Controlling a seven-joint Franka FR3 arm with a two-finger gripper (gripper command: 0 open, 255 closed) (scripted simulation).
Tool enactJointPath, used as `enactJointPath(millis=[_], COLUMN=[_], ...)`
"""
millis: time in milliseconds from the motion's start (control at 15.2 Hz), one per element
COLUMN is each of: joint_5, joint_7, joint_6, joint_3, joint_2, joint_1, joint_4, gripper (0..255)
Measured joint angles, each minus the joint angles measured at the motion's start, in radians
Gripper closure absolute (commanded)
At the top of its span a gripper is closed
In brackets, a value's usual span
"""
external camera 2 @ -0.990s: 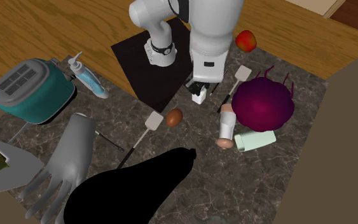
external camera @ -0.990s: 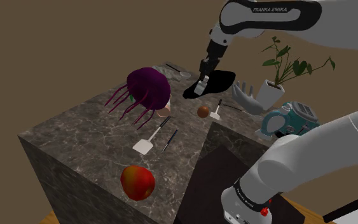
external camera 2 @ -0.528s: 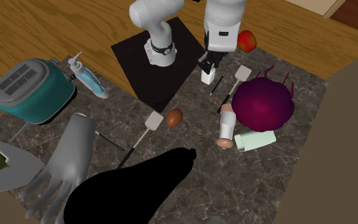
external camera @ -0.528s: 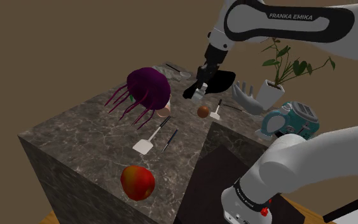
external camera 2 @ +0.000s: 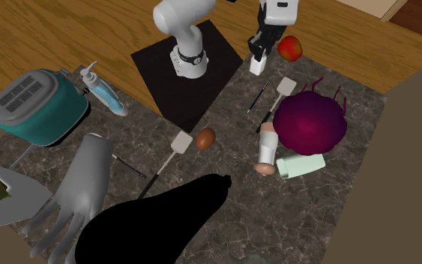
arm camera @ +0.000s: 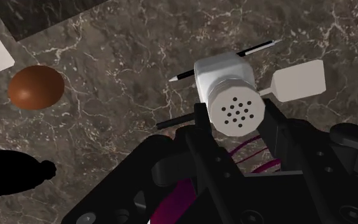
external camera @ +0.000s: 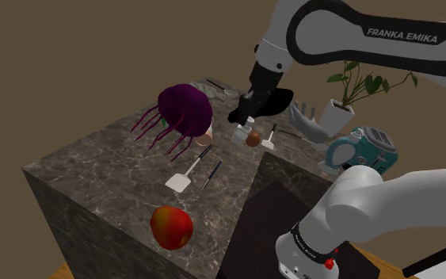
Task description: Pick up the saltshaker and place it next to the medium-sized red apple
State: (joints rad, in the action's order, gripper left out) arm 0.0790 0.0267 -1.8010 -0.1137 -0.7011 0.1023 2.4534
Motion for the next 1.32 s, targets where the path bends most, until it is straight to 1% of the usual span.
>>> enactJointPath(millis=[528, 858, 1056, 1320], joint_5=[0.108, 0.181, 0.221, 0.236], joint_7=[0.184, 0.311, 0.382, 0.395], joint_6=[0.041, 0.060, 0.054, 0.026], joint_3=[-0.159, -0.271, -0.337, -0.358], joint_2=[-0.074, -0.084, -0.075, -0.076], joint_1=[0.086, 0.138, 0.162, 0.170], joint_4=[0.020, -0.006, -0.020, 0.007], gripper=[255, 255, 255, 255])
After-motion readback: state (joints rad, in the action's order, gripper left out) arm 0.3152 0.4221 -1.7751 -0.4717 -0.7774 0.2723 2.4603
